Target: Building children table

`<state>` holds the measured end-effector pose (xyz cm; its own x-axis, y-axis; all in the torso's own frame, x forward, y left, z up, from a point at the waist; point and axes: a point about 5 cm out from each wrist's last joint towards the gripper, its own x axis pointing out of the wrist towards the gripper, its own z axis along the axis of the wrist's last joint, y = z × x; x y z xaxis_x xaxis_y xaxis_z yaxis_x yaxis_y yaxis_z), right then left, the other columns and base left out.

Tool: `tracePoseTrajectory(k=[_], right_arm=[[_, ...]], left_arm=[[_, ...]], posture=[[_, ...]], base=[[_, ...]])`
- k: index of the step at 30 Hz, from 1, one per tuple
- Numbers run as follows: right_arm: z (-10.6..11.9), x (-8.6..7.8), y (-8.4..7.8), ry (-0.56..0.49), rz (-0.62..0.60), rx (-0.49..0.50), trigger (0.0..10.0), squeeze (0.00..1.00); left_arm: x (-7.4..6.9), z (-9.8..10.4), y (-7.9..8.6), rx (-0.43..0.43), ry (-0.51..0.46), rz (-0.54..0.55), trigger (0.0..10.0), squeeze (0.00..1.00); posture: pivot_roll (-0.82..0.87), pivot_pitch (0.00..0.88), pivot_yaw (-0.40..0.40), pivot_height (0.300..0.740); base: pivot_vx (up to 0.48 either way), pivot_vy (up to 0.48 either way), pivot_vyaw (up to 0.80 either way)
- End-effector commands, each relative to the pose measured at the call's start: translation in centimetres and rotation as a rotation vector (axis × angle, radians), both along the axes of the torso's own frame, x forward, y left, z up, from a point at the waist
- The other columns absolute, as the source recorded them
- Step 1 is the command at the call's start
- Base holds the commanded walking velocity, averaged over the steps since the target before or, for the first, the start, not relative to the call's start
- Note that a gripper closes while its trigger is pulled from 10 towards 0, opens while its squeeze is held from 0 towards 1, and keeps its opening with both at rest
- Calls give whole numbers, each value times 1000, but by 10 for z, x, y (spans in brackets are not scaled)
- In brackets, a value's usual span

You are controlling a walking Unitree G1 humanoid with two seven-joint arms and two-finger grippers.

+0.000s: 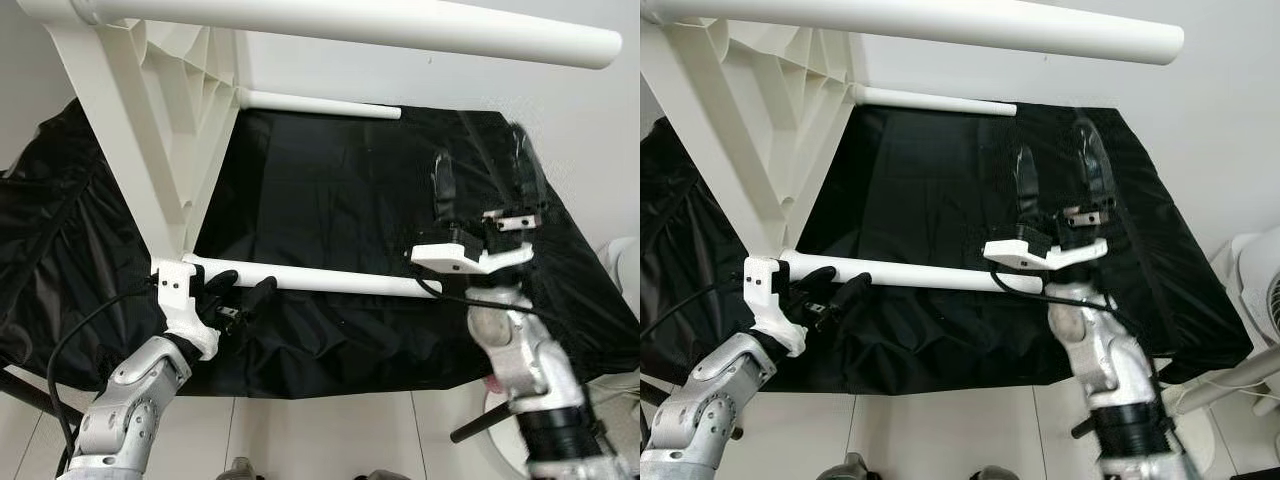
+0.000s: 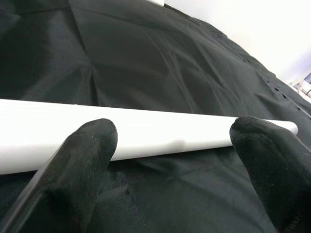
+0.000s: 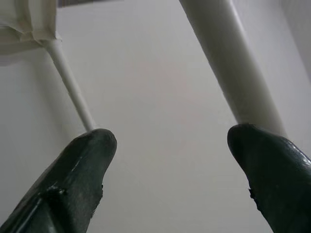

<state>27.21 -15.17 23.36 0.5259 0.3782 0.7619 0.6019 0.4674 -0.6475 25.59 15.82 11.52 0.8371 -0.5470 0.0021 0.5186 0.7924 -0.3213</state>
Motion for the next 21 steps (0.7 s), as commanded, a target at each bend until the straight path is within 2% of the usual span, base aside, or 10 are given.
tracePoseTrajectory(k=[1,8,12,14,18,21], right_arm=[[3,3,1,-5,14,-32,10000,0],[15,8,6,-101,17,-105,10000,0],[14,10,9,-116,22,-117,10000,0],[13,15,22,-150,51,-151,10000,0],[18,17,31,-175,92,-165,10000,0],[32,13,42,-221,154,-170,10000,0]], left_arm=[[2,-2,0,7,11,-8,10000,0],[4,-3,-2,-2,12,-5,10000,0],[4,-4,-3,-1,14,-6,10000,0],[4,-6,-6,-3,16,-7,10000,0],[5,-6,-7,-6,14,-5,10000,0],[6,-6,-7,-10,11,-2,10000,0]], posture=[[104,11,18,740],[94,14,12,740],[92,14,13,740],[94,14,11,740],[91,16,10,740],[90,17,6,740]], base=[[0,0,0],[0,0,0],[0,0,0],[0,0,0],[0,0,0],[0,0,0]])
